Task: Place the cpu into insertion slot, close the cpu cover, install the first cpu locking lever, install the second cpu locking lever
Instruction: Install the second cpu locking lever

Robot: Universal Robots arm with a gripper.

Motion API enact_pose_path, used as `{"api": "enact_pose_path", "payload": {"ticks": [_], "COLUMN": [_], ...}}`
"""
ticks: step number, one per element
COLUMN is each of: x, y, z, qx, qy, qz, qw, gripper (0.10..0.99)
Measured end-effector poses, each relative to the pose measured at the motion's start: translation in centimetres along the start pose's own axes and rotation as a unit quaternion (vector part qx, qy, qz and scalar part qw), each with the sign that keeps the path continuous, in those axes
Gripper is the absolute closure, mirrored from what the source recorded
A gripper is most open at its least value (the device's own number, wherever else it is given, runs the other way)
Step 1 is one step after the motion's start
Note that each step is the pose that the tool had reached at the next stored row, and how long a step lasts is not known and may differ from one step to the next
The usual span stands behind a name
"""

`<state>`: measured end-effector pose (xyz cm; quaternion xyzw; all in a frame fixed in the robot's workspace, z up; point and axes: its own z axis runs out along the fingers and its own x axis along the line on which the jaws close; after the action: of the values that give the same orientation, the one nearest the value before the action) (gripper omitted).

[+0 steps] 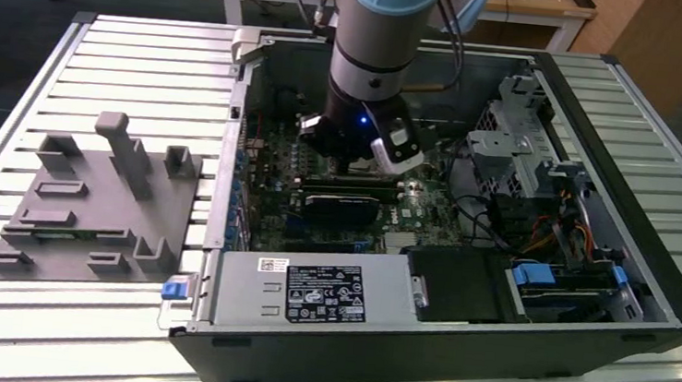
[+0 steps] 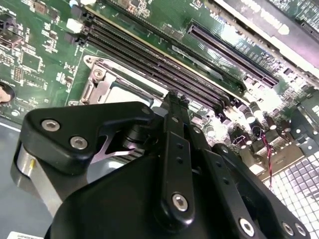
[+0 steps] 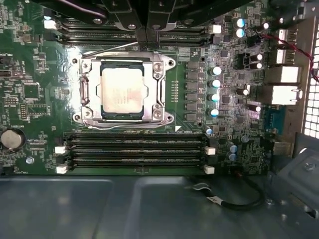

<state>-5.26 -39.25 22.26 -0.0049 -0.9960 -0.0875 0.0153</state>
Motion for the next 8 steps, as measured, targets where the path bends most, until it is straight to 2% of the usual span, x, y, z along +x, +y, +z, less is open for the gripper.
{"api": "enact_pose_path", "payload": {"ticks": [6, 8], "x": [0.03, 0.04], "y": [-0.15, -0.24], "z": [0.83, 0.91], "qx": [-0.0043, -0.0111], "qy": [0.0001, 0.0002], "qz": [0.0, 0.0], "qw": [1.0, 0.9999], "gripper": [0.98, 0.98]}}
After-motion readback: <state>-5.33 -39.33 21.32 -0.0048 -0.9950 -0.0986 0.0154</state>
